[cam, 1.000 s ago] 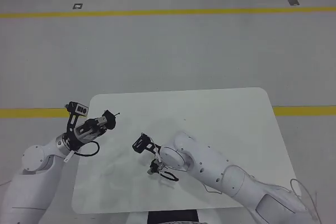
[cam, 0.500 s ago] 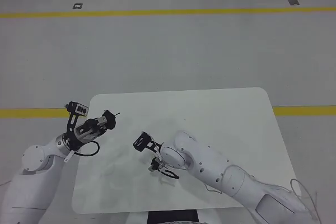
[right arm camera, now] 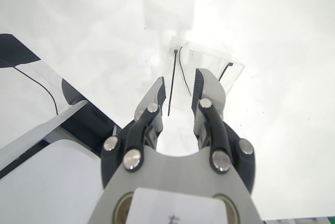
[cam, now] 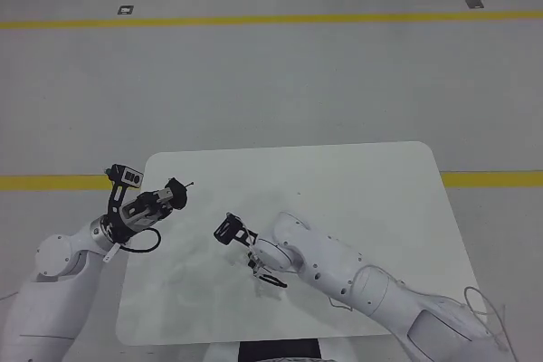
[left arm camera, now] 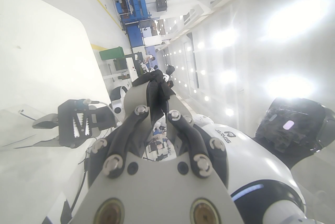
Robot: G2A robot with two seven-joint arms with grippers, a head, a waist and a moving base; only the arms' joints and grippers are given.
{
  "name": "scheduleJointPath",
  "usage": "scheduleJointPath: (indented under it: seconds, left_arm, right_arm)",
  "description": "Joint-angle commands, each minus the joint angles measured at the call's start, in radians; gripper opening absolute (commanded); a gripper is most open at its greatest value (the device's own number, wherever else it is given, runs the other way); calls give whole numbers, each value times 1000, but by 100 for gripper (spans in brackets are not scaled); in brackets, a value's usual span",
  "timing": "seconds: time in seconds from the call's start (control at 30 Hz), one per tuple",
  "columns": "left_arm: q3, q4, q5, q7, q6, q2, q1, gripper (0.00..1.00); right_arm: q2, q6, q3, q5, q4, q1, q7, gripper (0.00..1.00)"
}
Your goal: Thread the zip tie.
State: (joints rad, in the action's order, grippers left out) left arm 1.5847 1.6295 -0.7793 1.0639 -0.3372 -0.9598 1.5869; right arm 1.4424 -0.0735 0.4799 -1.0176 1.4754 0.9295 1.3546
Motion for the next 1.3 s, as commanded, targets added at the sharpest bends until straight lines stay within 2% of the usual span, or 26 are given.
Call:
scheduleJointPath:
  seconds: [0.0,0.2,0.6,0.87,0.97,1.03,1.27]
  left_arm:
    - [0,0,0,0,0,0,0,0]
    - [0,0,0,0,0,0,0,0]
    - [0,0,0,0,0,0,0,0]
    - [0,0,0,0,0,0,0,0]
    - [0,0,0,0,0,0,0,0]
    - [0,0,0,0,0,0,0,0]
    - [0,0,0,0,0,0,0,0]
  right_arm:
    - [5,-6,-6,-8,-14,-2,0,24]
    - [24,-20,-20,-13,-61,-7,-5,21]
    - [66,-22,-46,-11,-164,-21,-19,22]
    - [83,-20,-46,-13,-200,-23,-23,21]
    - [88,-21,-45,-18,-209,-23,-22,18]
    - [91,-22,-45,-22,-213,-23,-21,12]
    - [97,-21,-36,-36,-218,-17,-15,8]
